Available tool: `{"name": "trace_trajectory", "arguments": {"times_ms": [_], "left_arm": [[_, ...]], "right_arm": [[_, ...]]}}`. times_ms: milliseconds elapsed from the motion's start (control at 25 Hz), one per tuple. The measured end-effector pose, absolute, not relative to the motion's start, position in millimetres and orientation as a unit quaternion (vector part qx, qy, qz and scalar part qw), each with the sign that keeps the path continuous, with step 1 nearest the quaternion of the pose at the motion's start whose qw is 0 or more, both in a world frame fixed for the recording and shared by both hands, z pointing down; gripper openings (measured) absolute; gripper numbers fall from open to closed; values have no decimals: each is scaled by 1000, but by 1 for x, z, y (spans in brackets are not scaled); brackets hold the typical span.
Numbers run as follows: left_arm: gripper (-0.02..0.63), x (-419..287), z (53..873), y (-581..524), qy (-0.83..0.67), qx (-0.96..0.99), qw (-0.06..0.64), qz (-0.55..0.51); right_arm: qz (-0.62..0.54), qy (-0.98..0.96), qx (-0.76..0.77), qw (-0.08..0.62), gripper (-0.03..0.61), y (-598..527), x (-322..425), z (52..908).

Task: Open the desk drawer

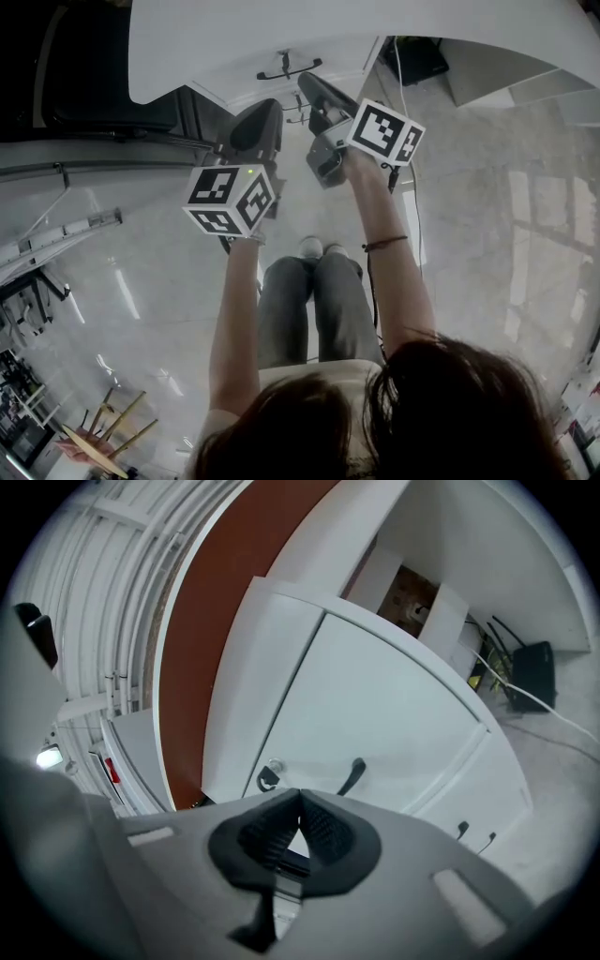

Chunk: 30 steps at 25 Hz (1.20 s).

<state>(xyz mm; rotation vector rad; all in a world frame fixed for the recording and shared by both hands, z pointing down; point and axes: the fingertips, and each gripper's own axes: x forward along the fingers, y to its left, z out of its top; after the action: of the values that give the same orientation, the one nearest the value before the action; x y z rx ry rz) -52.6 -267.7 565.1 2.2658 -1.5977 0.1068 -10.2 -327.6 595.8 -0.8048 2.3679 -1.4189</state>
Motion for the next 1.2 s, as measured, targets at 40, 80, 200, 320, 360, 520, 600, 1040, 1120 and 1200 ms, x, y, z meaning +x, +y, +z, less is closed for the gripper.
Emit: {"name": "trace_trajectory", "arguments": {"times_ms": [40,80,200,320,360,520,600,1040,1120,1200], "left_arm": [[-1,-54,567,-269,-567,802,184,36],[-2,-55,568,-270,-568,801,184,35],[-2,-55,572,-272,-569,800,187,33],[-2,-56,575,-274,-569,799,190,33],[0,-56,576,-276,-569,799,191,34],[-1,-58,578,-279,-570,798,194,33],[0,-57,580,-280,-572,796,195,34],[-1,-68,578,-276,-585,785,205,29],[-1,-69,577,-275,-587,782,207,28],[-1,-69,577,-274,-589,780,209,27]], "right_arm": [[-494,812,-281,135,3,-329,-10,600],[-500,807,-283,137,3,-330,-11,604],[-520,791,-286,147,17,-333,-9,615],[-542,772,-291,163,42,-337,-9,624],[-548,764,-295,170,49,-340,-9,627],[-568,743,-297,193,90,-348,-11,633],[-575,735,-295,205,94,-352,-11,632],[-605,702,-288,242,76,-365,-20,634],[-607,700,-293,237,57,-364,-19,635],[-608,698,-294,238,48,-365,-19,636]]}}
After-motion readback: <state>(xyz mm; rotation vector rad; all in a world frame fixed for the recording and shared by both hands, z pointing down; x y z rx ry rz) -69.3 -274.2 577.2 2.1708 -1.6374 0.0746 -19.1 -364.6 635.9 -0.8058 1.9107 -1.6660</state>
